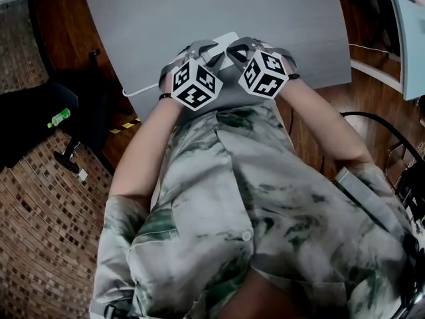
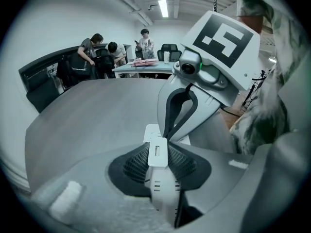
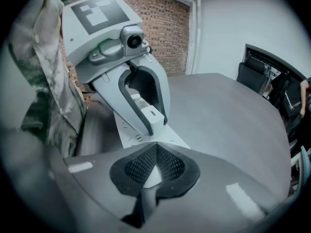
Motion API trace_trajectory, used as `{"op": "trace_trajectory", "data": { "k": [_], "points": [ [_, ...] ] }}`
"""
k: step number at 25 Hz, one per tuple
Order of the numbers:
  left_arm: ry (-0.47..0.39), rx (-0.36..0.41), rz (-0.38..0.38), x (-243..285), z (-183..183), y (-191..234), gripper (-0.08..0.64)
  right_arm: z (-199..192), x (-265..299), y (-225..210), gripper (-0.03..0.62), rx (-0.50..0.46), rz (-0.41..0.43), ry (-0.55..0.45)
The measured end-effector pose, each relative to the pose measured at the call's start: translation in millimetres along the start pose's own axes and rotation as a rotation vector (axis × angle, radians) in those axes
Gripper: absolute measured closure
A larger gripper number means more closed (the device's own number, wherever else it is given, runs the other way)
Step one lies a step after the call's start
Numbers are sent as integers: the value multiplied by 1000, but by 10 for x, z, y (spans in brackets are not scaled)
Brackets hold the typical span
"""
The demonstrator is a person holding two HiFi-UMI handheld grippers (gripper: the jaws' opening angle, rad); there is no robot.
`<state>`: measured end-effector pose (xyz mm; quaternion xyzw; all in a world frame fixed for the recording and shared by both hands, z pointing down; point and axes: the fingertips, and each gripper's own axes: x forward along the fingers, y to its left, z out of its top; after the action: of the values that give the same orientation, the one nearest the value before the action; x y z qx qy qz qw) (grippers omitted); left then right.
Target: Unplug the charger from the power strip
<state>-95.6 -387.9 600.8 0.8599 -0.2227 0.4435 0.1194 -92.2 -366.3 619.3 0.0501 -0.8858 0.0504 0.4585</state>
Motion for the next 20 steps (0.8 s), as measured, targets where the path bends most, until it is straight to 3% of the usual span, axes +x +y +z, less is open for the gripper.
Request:
{"op": "trace_trajectory", "data": {
  "k": [6, 9, 11, 14, 17, 20],
  "points": [
    [24, -8, -17, -13, -40, -21, 453, 12, 22, 26, 591, -13, -2, 19],
    [-68, -57, -5, -210, 186, 82, 453, 4, 33, 58, 592, -4, -10, 46],
    [-133, -41, 35, -472, 511, 275, 453, -25, 23, 45, 592, -3, 0, 52],
    [-148, -31, 35, -736, 639, 421, 451, -66, 14, 43, 591, -2, 10, 53],
    [-166, -94, 61, -986, 440, 477, 451, -23, 48, 21, 589, -4, 7, 45],
    [-226, -213, 89, -1255, 314, 426, 451, -43, 29, 4, 592, -11, -26, 33]
  ]
}}
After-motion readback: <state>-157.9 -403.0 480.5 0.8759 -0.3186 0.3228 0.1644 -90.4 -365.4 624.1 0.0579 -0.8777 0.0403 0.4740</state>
